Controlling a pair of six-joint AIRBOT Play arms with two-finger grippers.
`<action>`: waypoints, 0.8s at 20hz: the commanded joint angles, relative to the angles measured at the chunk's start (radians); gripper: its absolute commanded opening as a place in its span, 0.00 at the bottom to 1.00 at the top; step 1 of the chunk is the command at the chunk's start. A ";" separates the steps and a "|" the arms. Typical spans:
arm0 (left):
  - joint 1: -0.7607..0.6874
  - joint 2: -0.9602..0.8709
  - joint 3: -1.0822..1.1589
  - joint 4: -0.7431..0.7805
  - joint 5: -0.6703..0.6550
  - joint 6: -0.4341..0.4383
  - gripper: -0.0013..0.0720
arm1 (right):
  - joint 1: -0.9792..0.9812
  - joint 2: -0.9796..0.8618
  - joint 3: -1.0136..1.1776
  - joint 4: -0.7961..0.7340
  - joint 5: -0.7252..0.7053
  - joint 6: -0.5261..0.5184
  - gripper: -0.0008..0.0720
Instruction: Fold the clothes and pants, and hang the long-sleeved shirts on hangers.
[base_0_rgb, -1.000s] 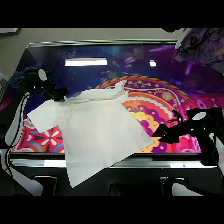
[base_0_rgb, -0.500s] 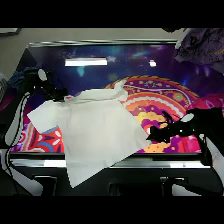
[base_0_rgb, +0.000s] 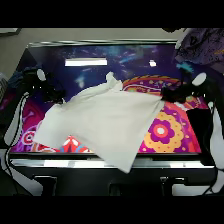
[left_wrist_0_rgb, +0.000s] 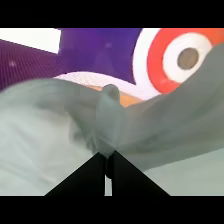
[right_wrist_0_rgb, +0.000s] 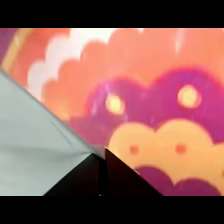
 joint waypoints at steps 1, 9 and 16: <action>0.000 0.000 0.000 0.001 -0.029 -0.015 0.04 | 0.001 -0.210 0.369 -0.036 -0.020 0.135 0.05; -0.010 -0.001 0.000 0.002 -0.033 -0.023 0.04 | -0.010 -0.377 0.518 0.180 0.066 0.198 0.47; -0.010 0.000 0.000 0.002 -0.044 -0.023 0.04 | -0.244 -0.194 0.367 0.166 0.481 -0.014 0.59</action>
